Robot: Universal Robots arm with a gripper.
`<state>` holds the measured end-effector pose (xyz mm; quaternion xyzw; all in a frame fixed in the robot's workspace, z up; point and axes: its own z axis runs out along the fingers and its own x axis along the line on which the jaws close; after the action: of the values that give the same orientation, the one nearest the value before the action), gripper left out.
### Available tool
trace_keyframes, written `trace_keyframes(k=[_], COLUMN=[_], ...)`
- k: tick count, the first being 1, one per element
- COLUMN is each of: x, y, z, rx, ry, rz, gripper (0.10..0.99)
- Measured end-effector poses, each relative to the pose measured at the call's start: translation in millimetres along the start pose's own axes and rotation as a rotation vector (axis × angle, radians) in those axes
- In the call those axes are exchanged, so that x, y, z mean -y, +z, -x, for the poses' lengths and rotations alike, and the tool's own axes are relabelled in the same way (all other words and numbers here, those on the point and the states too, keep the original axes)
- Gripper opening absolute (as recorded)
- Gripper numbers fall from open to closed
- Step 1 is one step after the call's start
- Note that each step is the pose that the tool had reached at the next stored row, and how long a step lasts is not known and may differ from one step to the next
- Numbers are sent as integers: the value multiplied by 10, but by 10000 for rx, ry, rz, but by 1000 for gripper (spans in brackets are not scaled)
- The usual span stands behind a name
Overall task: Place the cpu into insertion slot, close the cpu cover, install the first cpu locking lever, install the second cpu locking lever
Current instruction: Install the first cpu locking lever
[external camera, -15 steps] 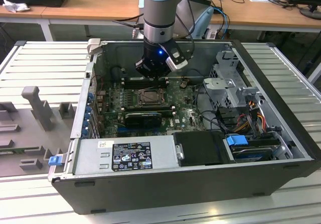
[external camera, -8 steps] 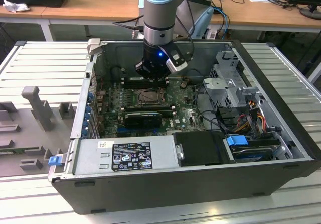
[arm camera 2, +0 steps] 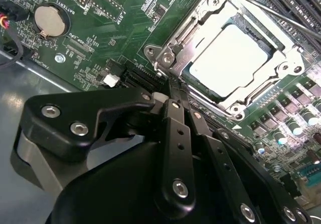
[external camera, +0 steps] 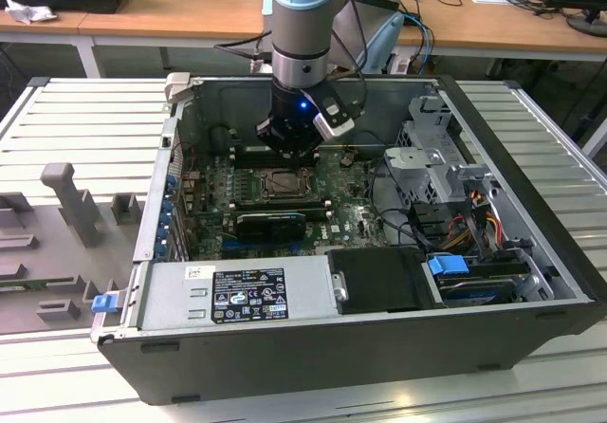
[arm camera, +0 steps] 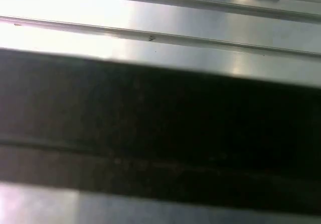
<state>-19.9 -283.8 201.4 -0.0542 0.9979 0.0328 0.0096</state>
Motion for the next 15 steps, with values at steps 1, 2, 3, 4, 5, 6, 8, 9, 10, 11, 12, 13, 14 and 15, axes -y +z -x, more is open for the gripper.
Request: trace_keyframes(k=[1,2,3,4,5,6,8,9,10,11,12,13,14,15], x=[1,2,3,1,1,-1,-5,-9,-10,-10,-6,2,10,15], y=[4,5,6,8,7,2,-79,-144,-163,-163,-164,-164,-164,-165], z=[0,-1,0,1,1,2,4,6,6,6,6,5,4,3], rx=[-3,-3,1,17,23,29,25,25,24,25,24,24,24,24], ry=[1,2,1,3,5,6,4,4,4,4,2,2,3,3], rz=[-5,0,48,158,217,226,220,220,218,220,220,220,219,219], gripper=[106,106,106,106,106,106,106,106,106,106,106,106,106,106])
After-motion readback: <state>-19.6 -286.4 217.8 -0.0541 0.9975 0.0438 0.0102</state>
